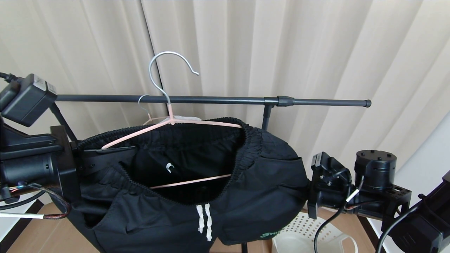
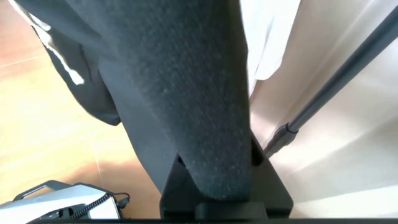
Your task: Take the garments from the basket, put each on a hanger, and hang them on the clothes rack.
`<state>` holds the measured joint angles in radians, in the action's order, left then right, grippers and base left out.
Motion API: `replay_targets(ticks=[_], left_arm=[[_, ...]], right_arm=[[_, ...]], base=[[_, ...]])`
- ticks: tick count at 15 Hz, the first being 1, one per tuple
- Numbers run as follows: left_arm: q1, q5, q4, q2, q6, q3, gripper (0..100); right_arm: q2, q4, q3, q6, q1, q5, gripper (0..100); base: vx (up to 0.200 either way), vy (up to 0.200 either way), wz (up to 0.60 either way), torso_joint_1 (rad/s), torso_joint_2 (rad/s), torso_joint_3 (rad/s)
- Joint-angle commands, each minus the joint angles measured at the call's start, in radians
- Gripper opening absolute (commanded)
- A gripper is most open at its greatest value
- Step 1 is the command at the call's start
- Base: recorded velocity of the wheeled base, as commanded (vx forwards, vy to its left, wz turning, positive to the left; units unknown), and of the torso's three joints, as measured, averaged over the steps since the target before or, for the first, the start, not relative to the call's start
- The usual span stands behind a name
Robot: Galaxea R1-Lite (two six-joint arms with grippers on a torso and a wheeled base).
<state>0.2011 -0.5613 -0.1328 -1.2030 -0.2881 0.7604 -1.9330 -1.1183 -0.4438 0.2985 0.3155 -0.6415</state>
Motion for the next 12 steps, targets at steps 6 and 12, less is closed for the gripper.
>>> replay_targets(ticks=[6, 12], left_arm=[[-0.003, 0.001, -0.002, -0.006, 0.001, -0.009, 0], [-0.072, 0.003, -0.002, -0.064, 0.003, -0.03, 0]], right_arm=[[0.006, -0.006, 0.013, -0.001, 0.002, 0.002, 100], [0.1, -0.084, 0.053, -0.001, 0.013, -0.001, 100]], base=[[0.0, 0.0, 0.0, 0.0, 0.0, 0.0], [0.0, 0.0, 0.0, 0.0, 0.0, 0.0]])
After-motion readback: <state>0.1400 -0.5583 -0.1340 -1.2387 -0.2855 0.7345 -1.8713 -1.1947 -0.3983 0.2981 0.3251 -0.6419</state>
